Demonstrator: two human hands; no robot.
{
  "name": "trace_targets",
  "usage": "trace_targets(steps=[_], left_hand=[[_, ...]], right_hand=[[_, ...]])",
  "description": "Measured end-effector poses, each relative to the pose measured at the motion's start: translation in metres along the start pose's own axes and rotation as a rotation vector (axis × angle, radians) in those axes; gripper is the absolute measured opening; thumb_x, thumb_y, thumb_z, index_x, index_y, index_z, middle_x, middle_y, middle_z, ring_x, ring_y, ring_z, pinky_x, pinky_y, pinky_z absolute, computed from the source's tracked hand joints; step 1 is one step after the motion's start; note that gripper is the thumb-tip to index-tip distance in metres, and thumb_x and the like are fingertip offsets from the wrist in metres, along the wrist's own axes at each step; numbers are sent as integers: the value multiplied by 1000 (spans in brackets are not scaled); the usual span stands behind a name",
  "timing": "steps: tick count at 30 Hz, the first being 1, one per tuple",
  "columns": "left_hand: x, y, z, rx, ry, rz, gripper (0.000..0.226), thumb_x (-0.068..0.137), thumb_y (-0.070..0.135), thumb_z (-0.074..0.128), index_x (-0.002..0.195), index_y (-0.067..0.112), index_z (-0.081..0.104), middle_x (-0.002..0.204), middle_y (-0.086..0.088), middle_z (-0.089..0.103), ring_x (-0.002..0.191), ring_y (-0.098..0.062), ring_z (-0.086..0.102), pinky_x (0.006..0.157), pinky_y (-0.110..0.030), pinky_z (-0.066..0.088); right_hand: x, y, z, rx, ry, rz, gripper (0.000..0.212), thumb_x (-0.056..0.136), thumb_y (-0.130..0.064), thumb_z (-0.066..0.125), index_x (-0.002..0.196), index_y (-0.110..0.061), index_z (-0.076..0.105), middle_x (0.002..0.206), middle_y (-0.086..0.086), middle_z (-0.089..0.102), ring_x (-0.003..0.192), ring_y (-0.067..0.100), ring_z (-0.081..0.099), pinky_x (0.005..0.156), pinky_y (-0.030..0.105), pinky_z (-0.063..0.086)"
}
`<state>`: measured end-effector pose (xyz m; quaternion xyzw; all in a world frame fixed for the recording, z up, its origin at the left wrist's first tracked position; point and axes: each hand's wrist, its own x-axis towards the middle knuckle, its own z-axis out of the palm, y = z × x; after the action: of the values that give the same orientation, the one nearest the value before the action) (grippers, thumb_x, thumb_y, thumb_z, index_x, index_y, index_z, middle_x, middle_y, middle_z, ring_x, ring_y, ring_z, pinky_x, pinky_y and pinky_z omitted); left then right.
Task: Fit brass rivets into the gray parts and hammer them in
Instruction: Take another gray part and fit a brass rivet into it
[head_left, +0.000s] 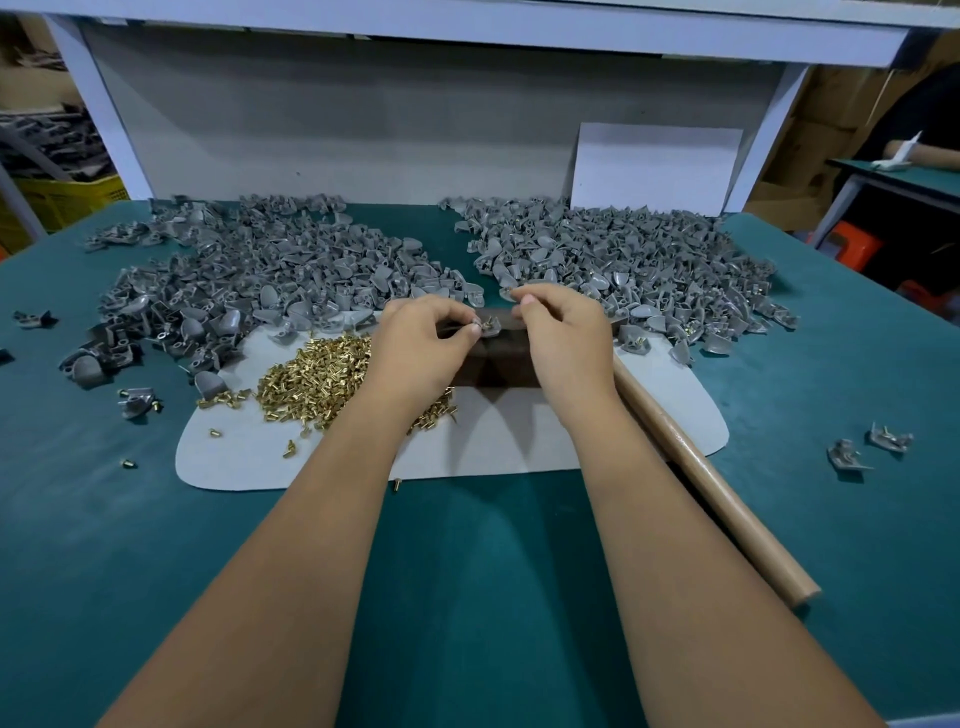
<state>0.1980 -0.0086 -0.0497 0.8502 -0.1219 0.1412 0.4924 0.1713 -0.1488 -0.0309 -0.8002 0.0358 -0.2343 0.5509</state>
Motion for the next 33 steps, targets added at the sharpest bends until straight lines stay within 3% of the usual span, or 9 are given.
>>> trace_targets(steps=[3, 7, 12, 17, 23, 29, 33], left_hand=[[0, -1, 0, -16, -6, -1, 15, 89, 17, 69, 84, 32, 68, 105, -1, 71, 117, -29, 56, 105, -48, 43], [0, 0, -1, -39, -9, 7, 26, 89, 15, 69, 79, 39, 65, 102, 2, 71, 116, -31, 57, 105, -48, 44], [1, -2, 0, -34, -8, 12, 17, 88, 16, 70, 84, 32, 69, 98, 2, 71, 113, -32, 58, 102, -49, 46], [1, -2, 0, -46, -2, 5, 19, 87, 16, 71, 82, 34, 69, 98, 2, 71, 114, -32, 59, 102, -48, 46], [0, -1, 1, -72, 6, -10, 23, 87, 14, 71, 80, 36, 68, 98, 0, 72, 115, -32, 58, 102, -48, 47], [-1, 1, 2, -96, 24, -9, 18, 86, 7, 72, 81, 25, 71, 93, -3, 73, 96, -19, 69, 96, -41, 53], [-1, 2, 3, -94, 27, -17, 11, 86, 6, 72, 86, 17, 75, 93, -6, 74, 94, -20, 70, 95, -41, 54]], right_hand=[[0, -1, 1, 10, -26, 9, 19, 91, -15, 54, 92, -20, 72, 88, -11, 68, 87, 4, 60, 74, 15, 43], [-1, -1, 3, -50, -82, -22, 17, 91, -18, 56, 92, -16, 73, 97, -6, 67, 94, 8, 58, 82, 23, 43], [0, 2, 5, -167, -81, -102, 8, 85, -18, 66, 86, -16, 74, 94, -1, 64, 90, 12, 58, 81, 24, 44], [-1, 3, 9, -216, -39, -178, 6, 83, -14, 69, 81, -14, 74, 73, -16, 53, 75, 5, 50, 63, 6, 33], [-1, 1, 13, -338, -4, -234, 11, 84, -11, 65, 75, -14, 69, 78, -8, 55, 77, 12, 50, 64, 24, 32], [-1, -2, 17, -482, -2, -304, 12, 85, -11, 62, 74, -10, 67, 81, -5, 54, 81, 18, 51, 63, 27, 29], [-3, -4, 16, -517, -8, -335, 12, 86, -10, 61, 74, -8, 64, 81, -2, 54, 82, 20, 50, 62, 27, 26]])
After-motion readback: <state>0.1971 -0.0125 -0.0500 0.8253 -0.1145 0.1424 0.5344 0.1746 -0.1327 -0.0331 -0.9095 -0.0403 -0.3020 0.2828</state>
